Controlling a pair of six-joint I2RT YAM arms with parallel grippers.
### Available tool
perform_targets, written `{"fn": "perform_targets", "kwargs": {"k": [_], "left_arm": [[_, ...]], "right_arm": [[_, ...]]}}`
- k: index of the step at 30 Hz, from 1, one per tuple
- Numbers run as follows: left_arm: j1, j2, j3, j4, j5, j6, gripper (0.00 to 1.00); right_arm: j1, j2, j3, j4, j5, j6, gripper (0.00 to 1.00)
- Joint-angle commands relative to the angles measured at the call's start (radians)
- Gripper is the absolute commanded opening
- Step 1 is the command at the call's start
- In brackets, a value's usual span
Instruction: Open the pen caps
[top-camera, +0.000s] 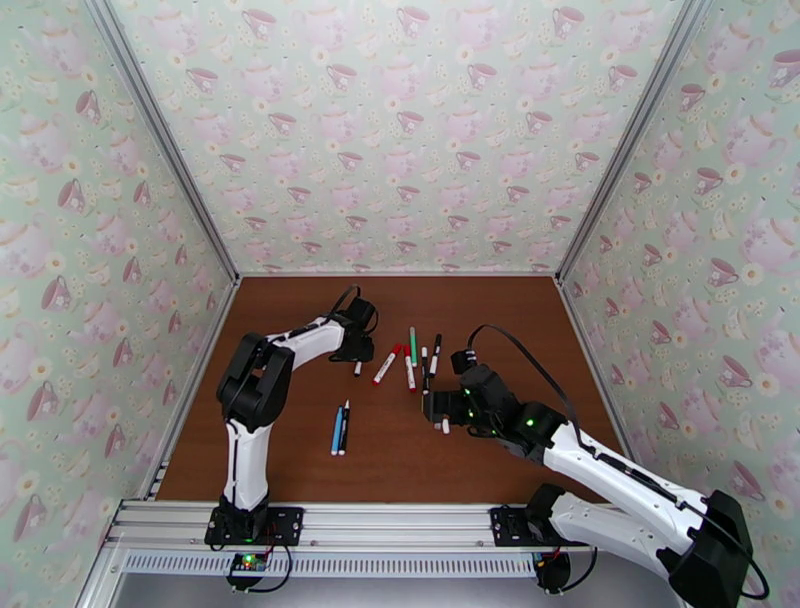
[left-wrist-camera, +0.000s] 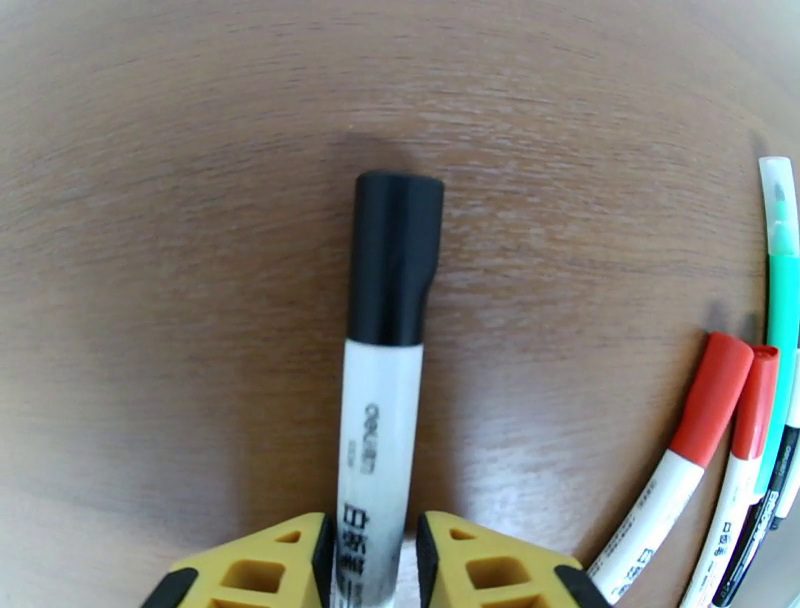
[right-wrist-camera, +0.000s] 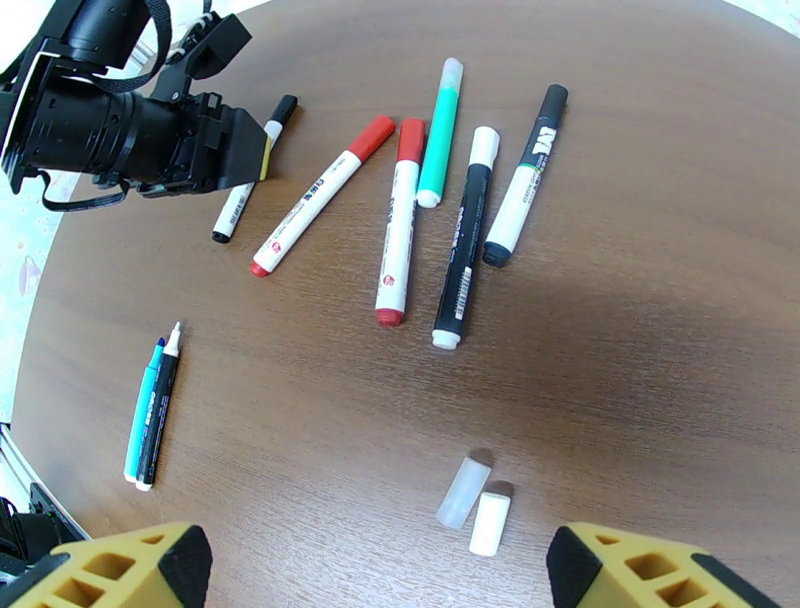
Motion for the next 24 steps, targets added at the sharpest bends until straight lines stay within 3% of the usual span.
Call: {"fn": "perform_targets", "kwargs": {"k": [1,12,19,24], "left_arm": [[0.005,0.032,0.034,-0.018,-0.019,0.02,0.27],[0.003,-0.018,0.006,-0.007,0.017,0.03,0.14],[-0.006,-0.216,-0.123,0.069,0.157,0.053,0.15],[-0.01,-0.353,-0.275,0.18,0.291,0.051,0.15]], "right_arm": [[-0.006,-0.006,0.02,0.005,-0.004,0.015,0.95],[-0.004,-0.006,0.02,0.005,-0.005,0.041,0.94],[-0.013,0.008,0.007,0.103,-0.112,0.114,0.87],[-0.089,0.003,-0.035,0.257,-0.285,0.172,0.81]]}}
